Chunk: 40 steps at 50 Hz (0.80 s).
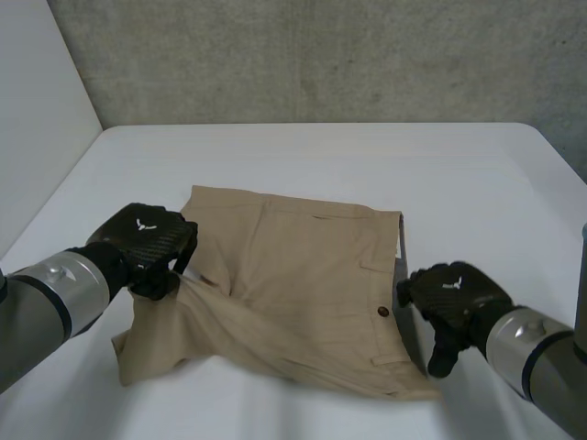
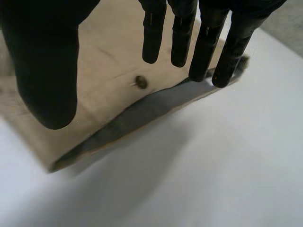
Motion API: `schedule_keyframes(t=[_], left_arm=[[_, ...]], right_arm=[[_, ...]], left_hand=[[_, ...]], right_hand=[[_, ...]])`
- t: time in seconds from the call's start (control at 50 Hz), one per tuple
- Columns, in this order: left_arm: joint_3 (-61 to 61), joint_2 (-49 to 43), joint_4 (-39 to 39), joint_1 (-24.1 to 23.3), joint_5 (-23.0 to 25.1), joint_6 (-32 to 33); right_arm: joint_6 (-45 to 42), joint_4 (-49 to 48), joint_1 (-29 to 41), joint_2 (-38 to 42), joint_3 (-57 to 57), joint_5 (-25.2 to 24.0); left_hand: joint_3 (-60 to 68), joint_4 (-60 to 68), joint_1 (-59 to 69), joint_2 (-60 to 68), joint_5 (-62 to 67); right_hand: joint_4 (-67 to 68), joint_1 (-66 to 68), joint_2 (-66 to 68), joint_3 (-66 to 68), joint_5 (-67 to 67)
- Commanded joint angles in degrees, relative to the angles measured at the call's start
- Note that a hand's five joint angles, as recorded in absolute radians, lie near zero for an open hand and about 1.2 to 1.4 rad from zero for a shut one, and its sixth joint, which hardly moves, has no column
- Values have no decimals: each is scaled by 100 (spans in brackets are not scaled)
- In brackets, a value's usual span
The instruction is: Fold the shorts.
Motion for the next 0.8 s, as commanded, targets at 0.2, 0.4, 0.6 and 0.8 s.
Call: schedule_keyframes(t=[0.2, 0.4, 0.6, 0.8], left_arm=[[309, -331, -4, 12, 3, 17], [327, -367, -4, 21, -6, -44], [450, -235, 23, 73, -111, -105], [441, -323, 84, 73, -287, -141]], right_arm=[[-1, -137, 137, 144, 487, -295], [342, -1033, 295, 407, 478, -225], [307, -1095, 400, 663, 425, -224], [307, -1095, 427, 645, 443, -180]], left_hand=[[1168, 1130, 1538, 1118, 1409], [1168, 1130, 1538, 1118, 1409], [1168, 1130, 1538, 1118, 1409], [1168, 1130, 1538, 1118, 1409]], right_hand=[[410, 627, 336, 346, 419], [3572, 3790, 3498, 3508, 3581], [3219, 3436, 3145, 3155, 3228], [3421, 3639, 3347, 3358, 3430]])
